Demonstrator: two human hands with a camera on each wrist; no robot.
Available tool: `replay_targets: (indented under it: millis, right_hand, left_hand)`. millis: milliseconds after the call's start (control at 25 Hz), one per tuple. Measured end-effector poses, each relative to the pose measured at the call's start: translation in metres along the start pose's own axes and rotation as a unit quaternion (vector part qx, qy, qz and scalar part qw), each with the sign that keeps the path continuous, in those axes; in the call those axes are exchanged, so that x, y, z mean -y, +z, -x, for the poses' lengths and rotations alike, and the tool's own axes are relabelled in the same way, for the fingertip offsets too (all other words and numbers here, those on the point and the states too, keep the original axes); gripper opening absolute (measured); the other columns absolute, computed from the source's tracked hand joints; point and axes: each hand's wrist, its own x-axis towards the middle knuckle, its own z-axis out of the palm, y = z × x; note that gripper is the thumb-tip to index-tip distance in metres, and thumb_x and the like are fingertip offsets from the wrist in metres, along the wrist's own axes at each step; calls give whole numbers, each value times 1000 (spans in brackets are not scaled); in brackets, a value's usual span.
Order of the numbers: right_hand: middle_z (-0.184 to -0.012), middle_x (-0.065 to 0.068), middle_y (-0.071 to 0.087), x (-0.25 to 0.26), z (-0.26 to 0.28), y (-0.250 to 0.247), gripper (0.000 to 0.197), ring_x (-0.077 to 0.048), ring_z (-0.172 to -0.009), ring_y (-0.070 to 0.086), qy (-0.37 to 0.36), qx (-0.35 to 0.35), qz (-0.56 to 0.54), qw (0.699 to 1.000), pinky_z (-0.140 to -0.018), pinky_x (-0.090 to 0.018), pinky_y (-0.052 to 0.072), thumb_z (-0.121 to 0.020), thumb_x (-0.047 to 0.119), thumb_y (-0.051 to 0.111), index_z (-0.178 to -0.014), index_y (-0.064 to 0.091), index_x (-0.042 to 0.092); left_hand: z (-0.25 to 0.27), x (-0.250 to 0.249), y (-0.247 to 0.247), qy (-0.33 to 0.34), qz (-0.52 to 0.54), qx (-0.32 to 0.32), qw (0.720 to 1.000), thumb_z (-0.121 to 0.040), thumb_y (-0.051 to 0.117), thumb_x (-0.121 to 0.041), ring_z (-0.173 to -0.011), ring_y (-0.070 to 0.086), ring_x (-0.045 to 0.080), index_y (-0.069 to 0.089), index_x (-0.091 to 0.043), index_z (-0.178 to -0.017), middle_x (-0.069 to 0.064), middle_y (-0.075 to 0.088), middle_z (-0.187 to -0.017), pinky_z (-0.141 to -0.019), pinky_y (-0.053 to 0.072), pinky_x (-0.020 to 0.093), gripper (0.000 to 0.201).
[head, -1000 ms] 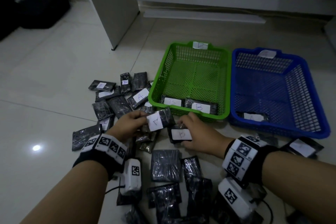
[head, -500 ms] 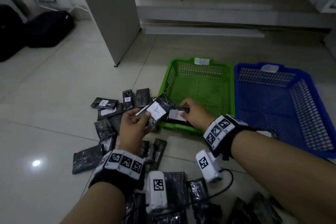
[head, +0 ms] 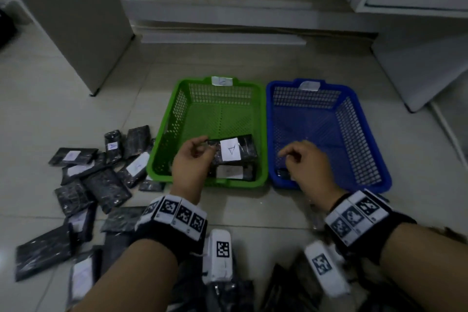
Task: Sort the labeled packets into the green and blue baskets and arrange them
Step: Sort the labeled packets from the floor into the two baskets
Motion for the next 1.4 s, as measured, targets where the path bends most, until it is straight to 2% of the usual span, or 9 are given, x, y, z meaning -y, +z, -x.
replay_targets:
  millis: [200, 360, 560, 680, 880, 1000, 1080, 1200, 1400]
  right_hand:
    - [-82, 0, 60, -90, 29, -62, 10, -20, -85, 49, 6, -50, 102, 993, -72, -22, 31, -82, 7, 65, -83, 69, 15]
    - [-77, 0, 61, -131, 48, -78, 10, -24, -82, 51, -57, -64, 127, 988, -75, -19, 26, -83, 26, 64, -84, 72, 19]
    - [-82, -1, 57, -149, 54, -74, 24, -13, -87, 41, -95, -72, 55, 991, -75, -15, 28, -82, 9, 61, -103, 72, 14]
    - [-88, -8, 60, -151, 56, -74, 30, -11, -90, 39, -102, -86, 48, 990, -78, -14, 29, -80, 1, 60, -108, 69, 9]
    - [-93, -5, 54, -149, 98, -67, 15, -14, -90, 45, -84, -43, 28, 995, -80, -28, 41, -78, 5, 61, -92, 62, 9]
    - [-102, -8, 59, -154, 125, -56, 38, -24, -101, 47, -17, 128, 107, 986, -86, -39, 42, -73, 30, 70, -104, 59, 10]
    - [-113, -6, 58, -152, 131, -54, 59, -25, -110, 42, 0, 196, 185, 963, -92, -36, 38, -69, 37, 74, -118, 54, 13]
    - [-114, -9, 54, -143, 129, -62, 49, -26, -112, 43, 28, 234, 168, 957, -86, -30, 34, -77, 32, 71, -119, 55, 12]
    - [-99, -8, 64, -141, 115, -99, 25, -22, -90, 61, 150, 132, -39, 979, -72, -28, 47, -84, 17, 63, -106, 61, 6]
  left_hand:
    - [28, 4, 101, 75, -115, 130, 982, -86, 60, -5, -60, 58, 0, 64, -19, -101, -2, 65, -86, -57, 49, 15, 21]
    - [38, 22, 156, 123, -265, 181, 939, -83, 64, -9, -81, 63, 12, 68, -21, -94, 0, 67, -95, -75, 50, 21, 17]
    - [33, 26, 179, 145, -477, 249, 830, -84, 62, -12, -95, 63, 28, 70, -10, -94, 12, 69, -101, -85, 50, 32, 14]
    - [30, 24, 180, 145, -578, 281, 753, -91, 52, -18, -91, 61, 30, 69, -3, -97, 17, 66, -101, -76, 46, 33, 23]
    - [77, 36, 158, 367, -408, 191, 814, -88, 55, -13, -88, 50, 24, 64, -9, -94, 8, 54, -94, -77, 42, 34, 11]
    - [116, 60, 147, 410, -411, 293, 760, -82, 45, -13, -96, 52, 24, 58, -13, -109, 7, 58, -104, -84, 45, 36, 30]
    - [118, 77, 145, 371, -456, 390, 709, -79, 46, -7, -118, 51, 27, 51, -13, -130, 9, 55, -130, -103, 42, 35, 51]
    - [108, 86, 148, 351, -503, 457, 644, -72, 59, -1, -136, 36, 32, 41, -8, -141, 13, 37, -149, -111, 26, 39, 72]
    - [110, 76, 155, 329, -531, 421, 658, -85, 58, -23, -105, 59, 32, 57, -18, -125, 9, 56, -122, -81, 50, 37, 40]
